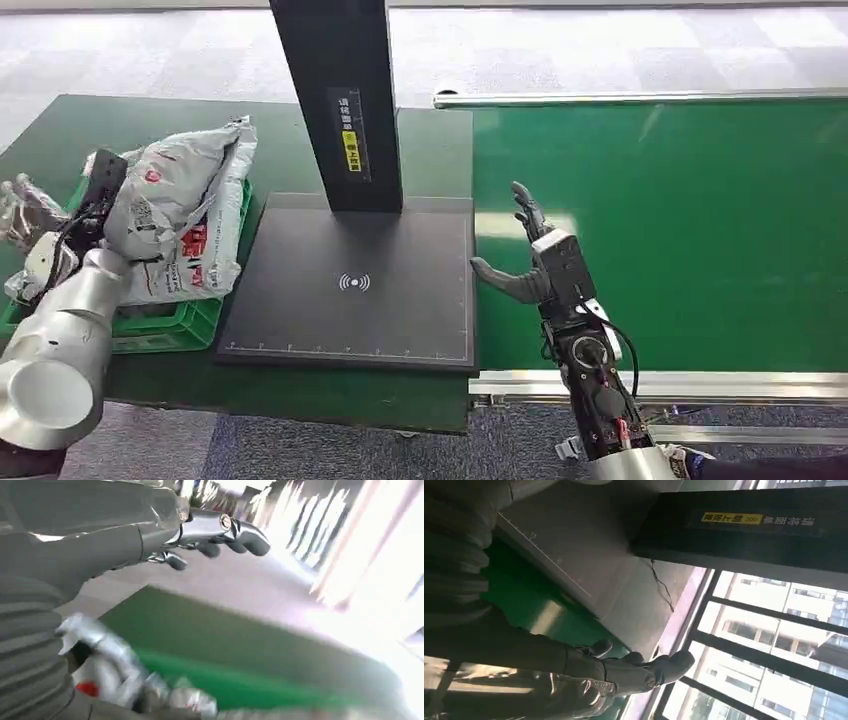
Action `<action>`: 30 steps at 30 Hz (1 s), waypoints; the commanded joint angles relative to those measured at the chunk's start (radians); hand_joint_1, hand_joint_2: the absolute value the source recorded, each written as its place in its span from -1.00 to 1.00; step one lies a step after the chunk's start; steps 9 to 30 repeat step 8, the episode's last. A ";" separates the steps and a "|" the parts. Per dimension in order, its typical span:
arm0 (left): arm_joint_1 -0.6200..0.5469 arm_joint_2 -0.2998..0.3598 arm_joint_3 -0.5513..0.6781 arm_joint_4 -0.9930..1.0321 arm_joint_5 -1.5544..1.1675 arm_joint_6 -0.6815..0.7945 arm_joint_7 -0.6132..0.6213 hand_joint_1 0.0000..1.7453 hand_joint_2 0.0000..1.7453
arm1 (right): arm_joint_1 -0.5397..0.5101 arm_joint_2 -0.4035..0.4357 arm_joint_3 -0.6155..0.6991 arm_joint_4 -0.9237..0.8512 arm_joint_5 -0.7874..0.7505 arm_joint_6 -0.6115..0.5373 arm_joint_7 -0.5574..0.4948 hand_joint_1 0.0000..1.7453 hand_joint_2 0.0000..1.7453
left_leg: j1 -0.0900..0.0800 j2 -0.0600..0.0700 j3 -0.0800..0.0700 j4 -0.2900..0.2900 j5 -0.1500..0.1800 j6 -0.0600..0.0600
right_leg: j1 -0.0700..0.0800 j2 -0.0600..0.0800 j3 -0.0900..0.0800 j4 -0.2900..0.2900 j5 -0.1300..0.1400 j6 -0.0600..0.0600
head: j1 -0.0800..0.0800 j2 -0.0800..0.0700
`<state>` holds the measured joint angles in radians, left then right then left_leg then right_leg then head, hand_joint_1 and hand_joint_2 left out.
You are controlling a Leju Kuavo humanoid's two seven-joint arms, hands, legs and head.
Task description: Moved the parcel from conveyor to table for the left to box.
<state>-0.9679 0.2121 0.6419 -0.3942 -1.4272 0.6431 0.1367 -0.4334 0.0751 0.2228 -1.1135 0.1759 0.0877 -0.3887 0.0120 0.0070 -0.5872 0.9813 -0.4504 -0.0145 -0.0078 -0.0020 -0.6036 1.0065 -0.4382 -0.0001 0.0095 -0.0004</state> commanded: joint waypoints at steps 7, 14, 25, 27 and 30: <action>0.014 -0.245 0.541 -0.680 0.423 0.055 -0.835 -1.00 -1.00 | -0.077 -0.008 0.066 0.105 -0.002 -0.006 -0.030 -1.00 1.00 | 0.001 0.004 0.000 0.000 -0.002 -0.001 | 0.001 0.005 -0.003 -0.001 0.000 0.000 | 0.000 0.000; 0.014 -0.245 0.541 -0.680 0.423 0.055 -0.835 -1.00 -1.00 | -0.077 -0.008 0.066 0.105 -0.002 -0.006 -0.030 -1.00 1.00 | 0.002 0.002 0.000 0.000 -0.002 0.000 | 0.002 0.003 -0.002 -0.001 0.000 0.000 | 0.000 0.000; 0.014 -0.245 0.541 -0.680 0.423 0.055 -0.835 -1.00 -1.00 | -0.077 -0.008 0.066 0.105 -0.002 -0.006 -0.030 -1.00 1.00 | 0.002 0.002 0.000 0.000 -0.002 0.000 | 0.002 0.003 -0.002 -0.001 0.000 0.000 | 0.000 0.000; 0.014 -0.245 0.541 -0.680 0.423 0.055 -0.835 -1.00 -1.00 | -0.077 -0.008 0.066 0.105 -0.002 -0.006 -0.030 -1.00 1.00 | 0.002 0.002 0.000 0.000 -0.002 0.000 | 0.002 0.003 -0.002 -0.001 0.000 0.000 | 0.000 0.000; 0.014 -0.245 0.541 -0.680 0.423 0.055 -0.835 -1.00 -1.00 | -0.077 -0.008 0.066 0.105 -0.002 -0.006 -0.030 -1.00 1.00 | 0.002 0.002 0.000 0.000 -0.002 0.000 | 0.002 0.003 -0.002 -0.001 0.000 0.000 | 0.000 0.000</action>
